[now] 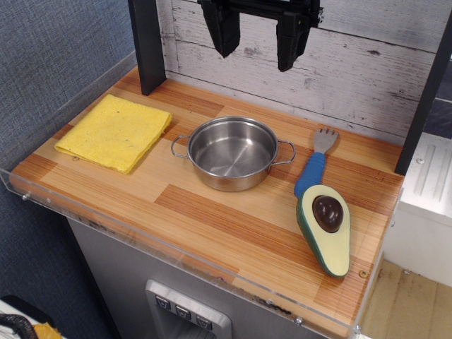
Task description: Move the polimer cutter and place it on the yellow cloth.
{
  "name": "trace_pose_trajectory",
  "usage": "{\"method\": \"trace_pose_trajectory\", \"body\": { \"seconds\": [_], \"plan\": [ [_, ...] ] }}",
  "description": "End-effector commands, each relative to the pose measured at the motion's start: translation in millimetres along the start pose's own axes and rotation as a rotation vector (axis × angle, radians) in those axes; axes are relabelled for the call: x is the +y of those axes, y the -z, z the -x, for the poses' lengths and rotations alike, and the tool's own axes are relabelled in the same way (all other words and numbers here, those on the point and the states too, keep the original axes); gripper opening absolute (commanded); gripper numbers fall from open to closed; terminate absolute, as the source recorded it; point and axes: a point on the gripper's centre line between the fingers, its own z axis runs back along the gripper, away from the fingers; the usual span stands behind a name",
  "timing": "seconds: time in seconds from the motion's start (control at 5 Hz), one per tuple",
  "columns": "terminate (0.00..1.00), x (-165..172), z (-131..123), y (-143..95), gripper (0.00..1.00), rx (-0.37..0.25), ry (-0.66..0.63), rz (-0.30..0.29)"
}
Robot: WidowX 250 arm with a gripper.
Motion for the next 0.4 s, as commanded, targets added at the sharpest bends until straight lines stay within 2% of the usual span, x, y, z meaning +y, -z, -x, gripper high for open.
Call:
{"method": "trace_pose_trajectory", "body": {
  "seconds": [0.0, 0.2],
  "plan": [
    [0.0, 0.0, 0.0, 0.0, 1.0, 0.0, 0.0, 0.0],
    [0.0, -24.6, 11.4, 12.1, 1.0, -0.04, -0.009, -0.01]
  ]
}}
